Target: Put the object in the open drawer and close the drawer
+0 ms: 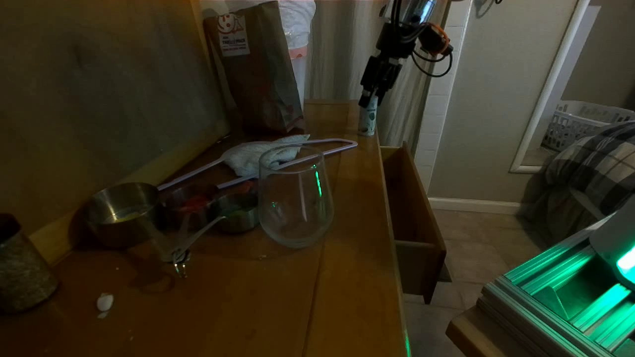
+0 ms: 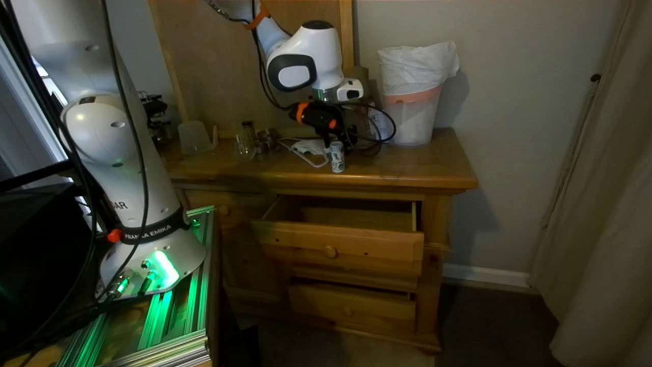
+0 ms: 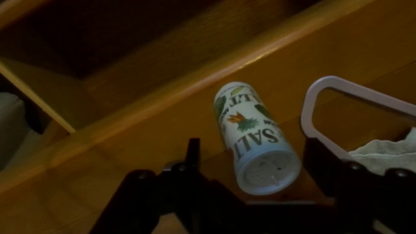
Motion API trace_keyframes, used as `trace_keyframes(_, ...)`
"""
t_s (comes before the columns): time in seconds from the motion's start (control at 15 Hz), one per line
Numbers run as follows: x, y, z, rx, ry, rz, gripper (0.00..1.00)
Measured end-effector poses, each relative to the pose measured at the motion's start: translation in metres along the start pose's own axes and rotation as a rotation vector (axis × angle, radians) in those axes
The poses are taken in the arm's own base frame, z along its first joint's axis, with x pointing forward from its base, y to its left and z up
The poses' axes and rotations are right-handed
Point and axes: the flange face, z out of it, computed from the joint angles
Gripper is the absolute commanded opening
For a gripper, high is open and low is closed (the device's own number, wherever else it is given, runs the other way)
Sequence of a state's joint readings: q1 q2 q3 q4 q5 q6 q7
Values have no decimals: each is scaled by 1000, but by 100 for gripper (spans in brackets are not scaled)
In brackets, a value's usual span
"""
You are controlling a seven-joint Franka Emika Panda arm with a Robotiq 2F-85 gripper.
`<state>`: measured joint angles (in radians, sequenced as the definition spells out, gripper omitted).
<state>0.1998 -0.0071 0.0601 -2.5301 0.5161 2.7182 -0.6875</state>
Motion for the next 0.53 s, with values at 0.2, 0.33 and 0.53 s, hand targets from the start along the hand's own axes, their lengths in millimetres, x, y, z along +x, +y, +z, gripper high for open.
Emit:
trace_keyframes(0.2, 0, -1, 0, 0, 0, -2, 30)
trace_keyframes(0.33, 1, 0, 0, -2, 1, -4, 20)
trace_keyframes(0.53, 1, 4, -6, -11, 10, -3, 20)
